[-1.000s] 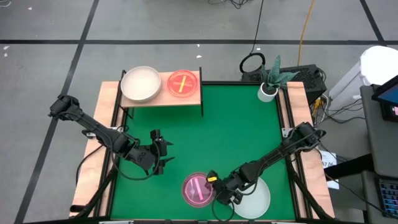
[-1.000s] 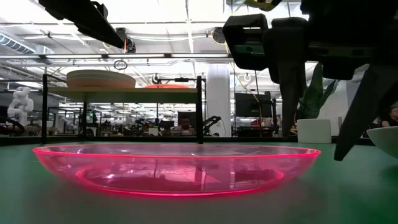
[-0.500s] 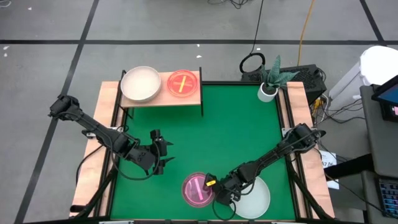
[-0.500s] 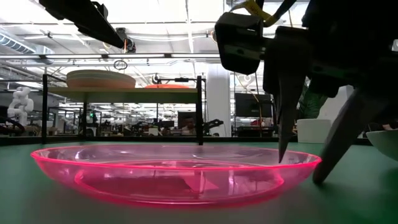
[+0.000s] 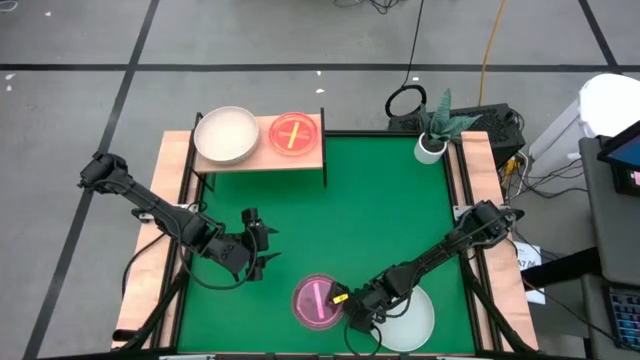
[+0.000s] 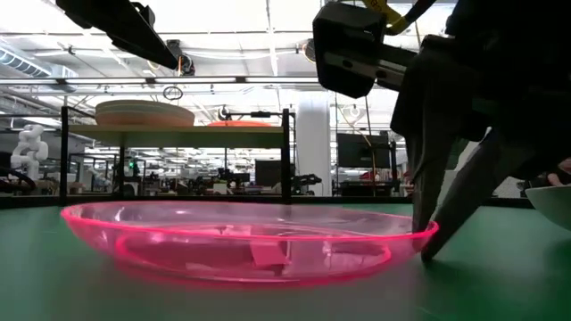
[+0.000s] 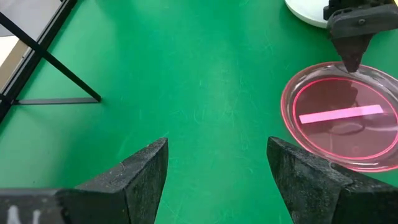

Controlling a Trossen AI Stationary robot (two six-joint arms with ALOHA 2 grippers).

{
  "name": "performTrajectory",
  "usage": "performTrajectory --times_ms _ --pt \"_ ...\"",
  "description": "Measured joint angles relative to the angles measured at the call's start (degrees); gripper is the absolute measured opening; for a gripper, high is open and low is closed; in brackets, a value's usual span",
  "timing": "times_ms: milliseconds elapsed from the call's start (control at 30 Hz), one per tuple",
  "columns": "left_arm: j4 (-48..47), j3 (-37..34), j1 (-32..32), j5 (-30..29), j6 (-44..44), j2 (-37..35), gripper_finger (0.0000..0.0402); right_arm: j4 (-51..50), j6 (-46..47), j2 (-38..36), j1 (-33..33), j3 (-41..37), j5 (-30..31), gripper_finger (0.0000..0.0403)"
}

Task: Place and stack plates onto a shelf
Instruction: Stack the pink plate on top of the orange plate on the shelf

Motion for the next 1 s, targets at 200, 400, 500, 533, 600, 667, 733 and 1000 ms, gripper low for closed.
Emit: performTrajectory --times_ms 200,400,500,533,600,667,733,1000 --pt "-0.02 0.0 0.0 0.0 -0.02 0.0 0.0278 -1.43 0.42 -3.31 0.19 -0.2 5.69 0.0002" --pt "-0.04 0.0 0.0 0.02 -0.35 0.0 0.0278 -3.82 0.61 -7.99 -0.67 -0.15 10.65 0.0001" --pt "-0.02 0.02 0.0 0.0 -0.52 0.0 0.0278 -4.83 0.49 -10.74 -1.28 -0.12 13.67 0.0001" --pt "-0.03 0.02 -0.02 0.0 -0.78 0.0 0.0278 -5.31 0.46 -11.71 -1.54 -0.09 14.68 0.0" --pt "-0.02 0.02 -0.06 0.0 -1.04 0.0 0.0278 -6.74 0.44 -13.6 -2.17 -0.09 16.19 0.0" --pt "0.01 0.02 -0.32 0.0 -1.34 0.0 0.0278 -7.87 0.39 -15.67 -3.17 -0.09 16.29 0.0" --pt "0.02 0.02 -0.84 -0.07 -1.49 0.0 0.0278 -9.32 0.33 -17.75 -4.31 -0.09 16.42 0.0" --pt "0.04 0.02 -2.6 -1.18 -1.86 0.0 0.0278 -12.18 -3.3 -23.78 -10.92 -0.07 16.14 0.0"
